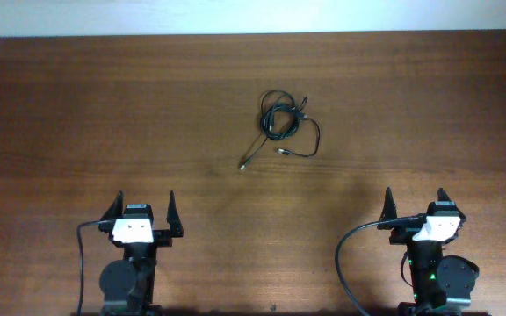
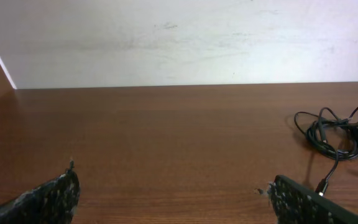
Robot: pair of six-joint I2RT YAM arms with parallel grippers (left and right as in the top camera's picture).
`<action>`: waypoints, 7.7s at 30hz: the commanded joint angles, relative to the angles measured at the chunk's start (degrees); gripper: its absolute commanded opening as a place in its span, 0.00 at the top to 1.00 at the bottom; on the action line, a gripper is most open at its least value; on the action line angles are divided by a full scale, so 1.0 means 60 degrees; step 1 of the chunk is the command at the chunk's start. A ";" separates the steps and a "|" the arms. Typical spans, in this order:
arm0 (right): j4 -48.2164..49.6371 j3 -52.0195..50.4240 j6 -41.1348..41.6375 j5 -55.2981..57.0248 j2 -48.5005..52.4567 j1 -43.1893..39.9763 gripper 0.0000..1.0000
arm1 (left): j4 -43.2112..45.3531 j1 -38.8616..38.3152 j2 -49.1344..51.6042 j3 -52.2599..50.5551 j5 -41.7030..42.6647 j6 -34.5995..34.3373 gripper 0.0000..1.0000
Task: Untangle cables
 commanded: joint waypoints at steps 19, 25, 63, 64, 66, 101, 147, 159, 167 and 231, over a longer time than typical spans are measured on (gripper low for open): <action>-0.0007 -0.0076 0.0033 0.0120 -0.0036 0.0044 0.02 | 0.0084 0.0007 -0.0029 -0.0029 -0.0404 0.0612 0.01; -0.0007 -0.0076 0.0033 0.0117 -0.0036 0.0044 0.02 | 0.0025 0.0007 -0.0029 -0.0029 -0.0408 0.0612 0.01; -0.0007 -0.0076 0.0033 0.0120 -0.0036 0.0044 0.02 | -0.2696 0.0007 1.0094 0.8149 0.9599 -0.0477 0.01; -0.0007 -0.0076 0.0033 0.0120 -0.0036 0.0044 0.02 | -0.2473 0.0007 1.0357 0.8149 0.9610 -0.0987 0.01; -0.0007 -0.0076 0.0033 0.0120 -0.0036 0.0044 0.02 | -0.1985 0.0007 1.0779 0.8149 0.9606 -0.2331 0.01; -0.0007 -0.0076 0.0033 0.0120 -0.0036 0.0044 0.02 | 0.3519 -0.5118 2.1740 1.1810 -0.2761 -0.2280 1.00; -0.0007 -0.0076 0.0033 0.0120 -0.0036 0.0044 0.02 | -0.7508 -0.2867 1.1336 1.0644 -0.2401 -0.8043 0.01; -0.0007 -0.0076 0.0033 0.0120 -0.0036 0.0044 0.01 | -0.2288 -0.2867 1.1435 0.4583 -0.1009 -1.0047 0.22; -0.0007 -0.0076 0.0033 0.0117 -0.0036 0.0044 0.02 | 0.0586 -0.2874 1.2586 0.3778 -0.1089 -0.9205 0.36; 0.0022 -0.0076 0.0062 -0.0157 -0.0036 0.0044 0.02 | -0.3923 -0.3249 1.1497 0.6798 0.2783 -0.9286 1.00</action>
